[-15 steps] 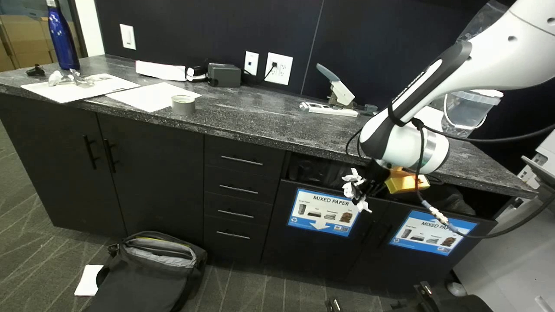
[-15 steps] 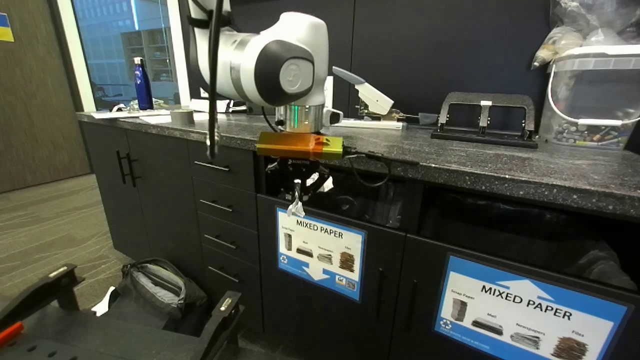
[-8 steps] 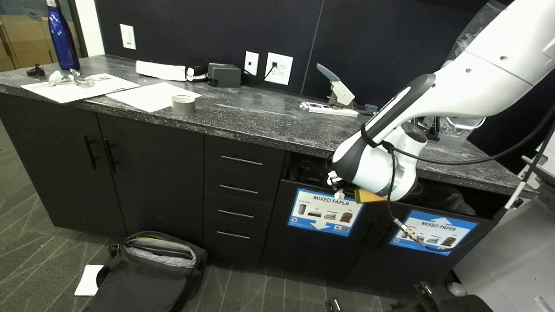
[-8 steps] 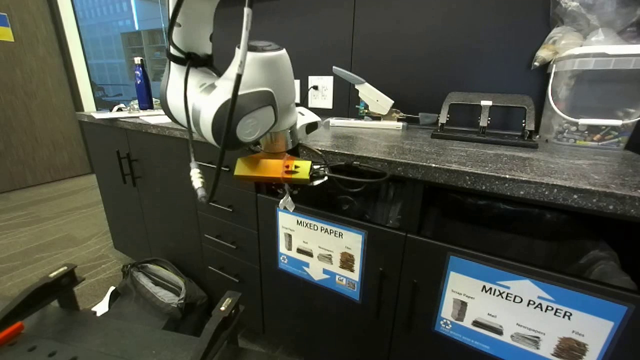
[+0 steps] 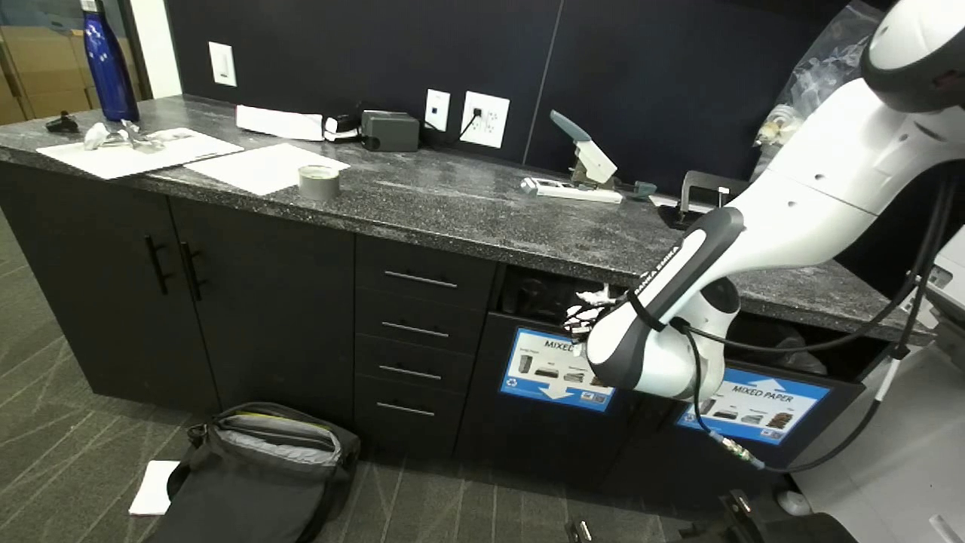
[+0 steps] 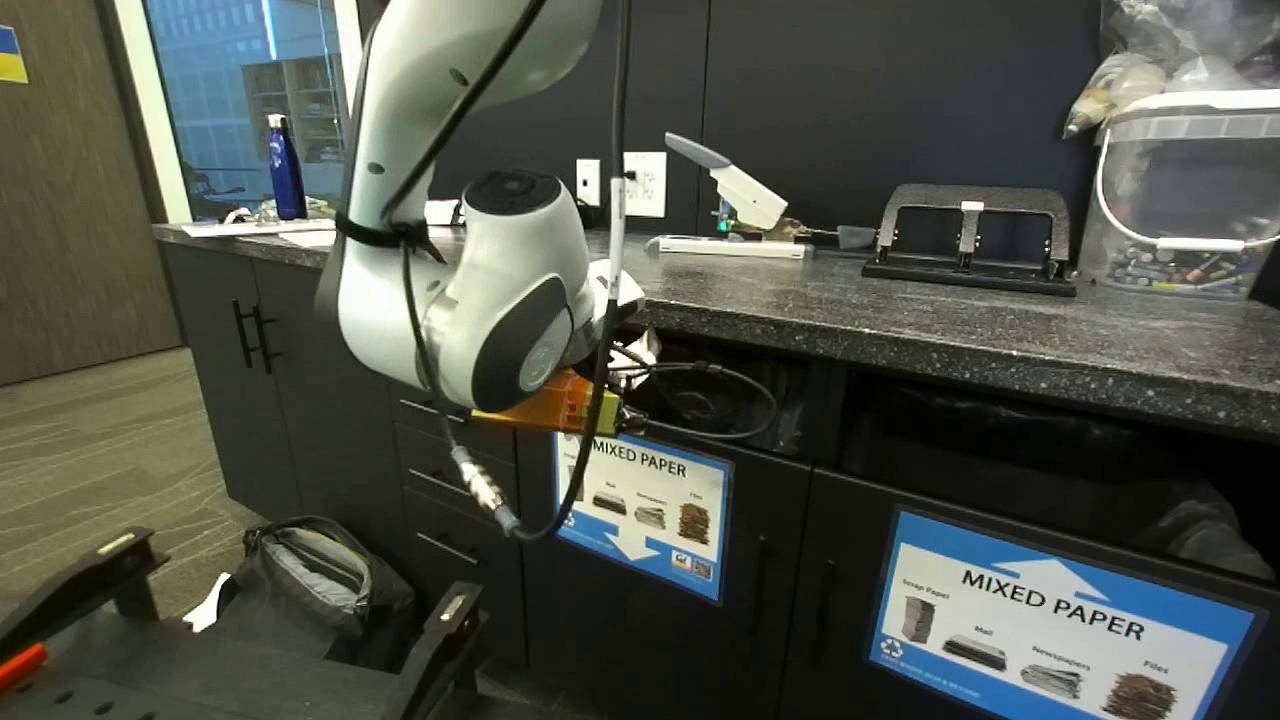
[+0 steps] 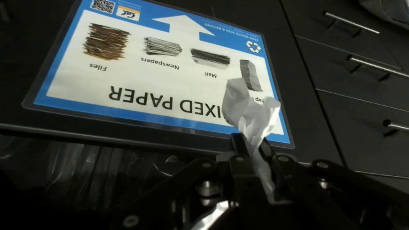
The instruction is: Put all the white pieces of paper in the left bin
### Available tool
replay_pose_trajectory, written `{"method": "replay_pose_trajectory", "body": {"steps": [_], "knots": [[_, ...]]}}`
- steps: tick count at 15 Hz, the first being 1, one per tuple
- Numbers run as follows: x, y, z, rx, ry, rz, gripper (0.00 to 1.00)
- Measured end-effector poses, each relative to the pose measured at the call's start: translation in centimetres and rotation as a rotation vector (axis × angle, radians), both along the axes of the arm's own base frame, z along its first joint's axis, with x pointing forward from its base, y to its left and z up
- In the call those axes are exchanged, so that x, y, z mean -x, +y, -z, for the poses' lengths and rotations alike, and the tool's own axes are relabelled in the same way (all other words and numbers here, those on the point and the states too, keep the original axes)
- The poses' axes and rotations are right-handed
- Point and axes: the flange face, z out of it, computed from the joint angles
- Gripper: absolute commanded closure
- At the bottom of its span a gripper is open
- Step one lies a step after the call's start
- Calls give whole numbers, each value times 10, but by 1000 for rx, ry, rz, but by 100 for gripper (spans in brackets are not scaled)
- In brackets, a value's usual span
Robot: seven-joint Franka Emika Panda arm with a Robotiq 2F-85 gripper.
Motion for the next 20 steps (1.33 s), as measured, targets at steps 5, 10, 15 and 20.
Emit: {"method": "replay_pose_trajectory", "body": {"steps": [5, 10, 15, 20], "knots": [[-34, -8, 8, 25, -49, 16, 88], [-65, -16, 15, 57, -94, 24, 87], [-85, -26, 27, 86, -115, 28, 88], [-101, -31, 30, 101, -146, 33, 62]]}}
